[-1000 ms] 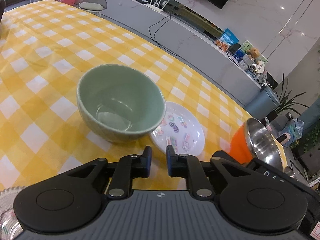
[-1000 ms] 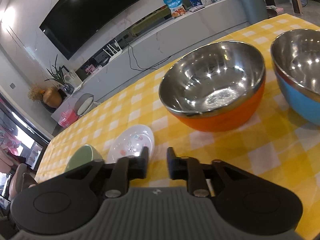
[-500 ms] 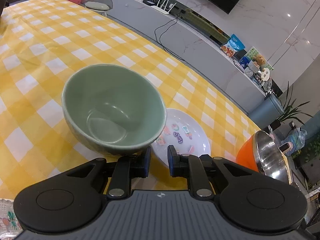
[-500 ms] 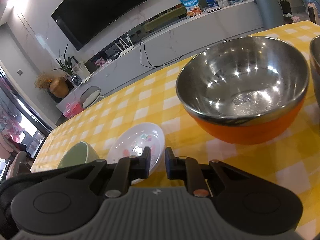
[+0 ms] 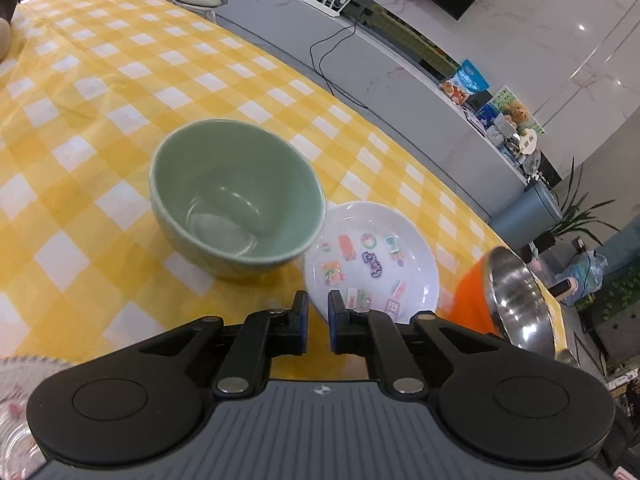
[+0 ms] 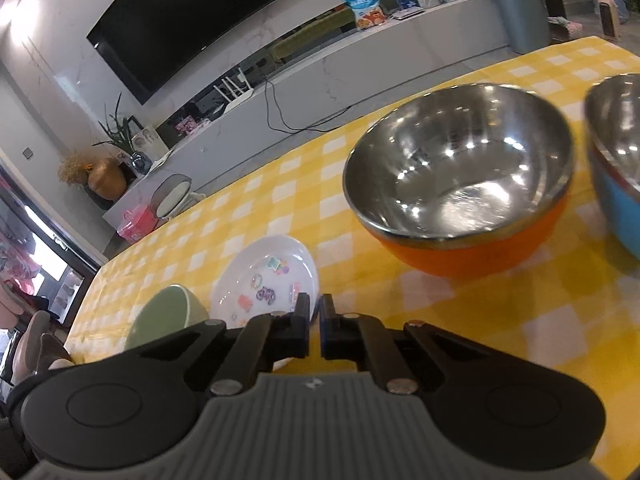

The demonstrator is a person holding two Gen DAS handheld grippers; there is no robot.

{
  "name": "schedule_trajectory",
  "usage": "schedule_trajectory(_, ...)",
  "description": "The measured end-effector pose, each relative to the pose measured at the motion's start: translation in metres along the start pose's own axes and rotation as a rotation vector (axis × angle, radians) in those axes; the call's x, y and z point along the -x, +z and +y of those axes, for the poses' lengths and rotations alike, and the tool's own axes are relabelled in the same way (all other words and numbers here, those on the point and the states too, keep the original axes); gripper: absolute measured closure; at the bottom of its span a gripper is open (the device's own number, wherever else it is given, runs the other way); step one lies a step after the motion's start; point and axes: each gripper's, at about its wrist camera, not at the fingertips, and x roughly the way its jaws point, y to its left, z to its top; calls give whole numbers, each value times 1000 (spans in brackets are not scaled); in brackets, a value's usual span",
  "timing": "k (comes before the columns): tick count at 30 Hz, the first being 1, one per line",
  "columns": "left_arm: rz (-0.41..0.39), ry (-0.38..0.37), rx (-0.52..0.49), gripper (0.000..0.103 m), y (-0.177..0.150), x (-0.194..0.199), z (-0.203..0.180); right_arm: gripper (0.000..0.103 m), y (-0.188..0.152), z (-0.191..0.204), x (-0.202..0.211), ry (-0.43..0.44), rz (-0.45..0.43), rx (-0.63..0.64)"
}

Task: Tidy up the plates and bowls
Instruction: 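Carry the sticker plate with both tools onto the glass plate stack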

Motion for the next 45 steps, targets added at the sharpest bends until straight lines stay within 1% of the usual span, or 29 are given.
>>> schedule_trajectory(4, 34, -21, 0, 94, -5, 13, -2, 102, 0, -5, 20, -10, 7, -56)
schedule_trajectory(8, 62, -4, -2, 95, -14, 29, -2, 102, -5, -4, 34, -49, 49, -78)
schedule_trajectory(12, 88, 21, -5, 97, -20, 47, 2, 102, -18, -1, 49, -70, 77, -64)
schedule_trajectory(16, 105, 45, -10, 98, -28, 67, 11, 101, -33, -1, 66, -52, 108, -71)
schedule_trajectory(19, 103, 74, -32, 99, -32, 83, 17, 101, -48, 1, 77, -31, 132, -77)
schedule_trajectory(22, 100, 107, -52, 98, -37, 99, 25, 101, -59, 11, 85, -13, 150, -64)
schedule_trajectory(25, 103, 140, -44, 98, -39, 111, 35, 102, -71, 23, 91, 6, 173, -37)
schedule_trajectory(32, 112, 208, -61, 98, -42, 132, 56, 101, -99, 43, 94, 34, 230, 20)
schedule_trajectory(37, 135, 242, -32, 98, -44, 137, 75, 100, -112, 52, 89, 56, 279, 59)
schedule_trajectory(45, 162, 260, 2, 98, -45, 133, 91, 100, -117, 47, 75, 94, 363, 10)
